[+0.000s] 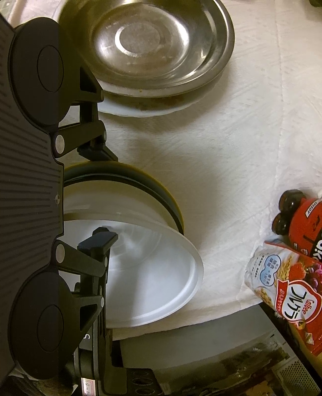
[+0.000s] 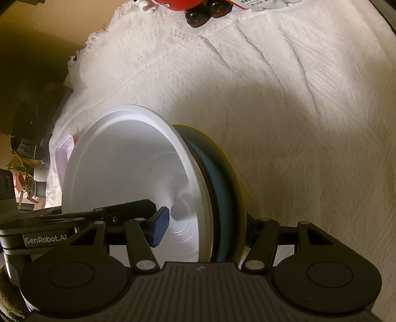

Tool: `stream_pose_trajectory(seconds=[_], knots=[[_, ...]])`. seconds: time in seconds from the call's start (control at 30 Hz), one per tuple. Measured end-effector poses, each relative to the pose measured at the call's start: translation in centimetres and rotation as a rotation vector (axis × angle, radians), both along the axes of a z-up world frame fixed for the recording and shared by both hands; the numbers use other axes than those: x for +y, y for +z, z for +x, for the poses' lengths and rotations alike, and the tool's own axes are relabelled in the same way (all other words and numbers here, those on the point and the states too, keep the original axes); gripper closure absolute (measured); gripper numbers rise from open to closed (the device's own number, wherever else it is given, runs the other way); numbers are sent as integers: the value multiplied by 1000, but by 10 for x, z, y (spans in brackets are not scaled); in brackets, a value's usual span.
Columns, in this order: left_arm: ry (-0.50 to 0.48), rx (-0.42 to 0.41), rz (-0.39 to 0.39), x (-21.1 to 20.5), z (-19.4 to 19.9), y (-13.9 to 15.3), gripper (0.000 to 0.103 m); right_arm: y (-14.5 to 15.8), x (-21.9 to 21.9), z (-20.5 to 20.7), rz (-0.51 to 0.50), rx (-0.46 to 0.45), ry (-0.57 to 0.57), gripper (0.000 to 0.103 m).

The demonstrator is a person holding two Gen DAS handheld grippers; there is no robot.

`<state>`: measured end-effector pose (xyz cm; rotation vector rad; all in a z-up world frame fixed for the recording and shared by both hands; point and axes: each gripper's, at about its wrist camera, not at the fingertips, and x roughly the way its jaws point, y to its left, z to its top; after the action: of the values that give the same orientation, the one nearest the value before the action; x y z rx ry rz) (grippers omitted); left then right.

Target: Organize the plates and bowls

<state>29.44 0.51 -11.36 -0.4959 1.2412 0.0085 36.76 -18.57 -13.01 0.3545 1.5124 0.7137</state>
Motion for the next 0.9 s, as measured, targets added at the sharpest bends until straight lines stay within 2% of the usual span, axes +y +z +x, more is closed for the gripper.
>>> stream_pose_trajectory(seconds=[0.3, 0.5, 0.73, 0.9], knots=[[5, -9, -3, 5, -2, 17, 40, 13, 3, 1, 6, -7, 1, 43], [-5, -16, -41, 22, -6, 44, 40, 44, 11, -3, -13, -31, 10, 43], [11, -110, -20, 73, -30, 98, 40, 106, 57, -7, -10, -109, 53, 42], [71, -136, 0, 125, -51, 106, 40, 127, 108, -10, 19, -158, 96, 42]])
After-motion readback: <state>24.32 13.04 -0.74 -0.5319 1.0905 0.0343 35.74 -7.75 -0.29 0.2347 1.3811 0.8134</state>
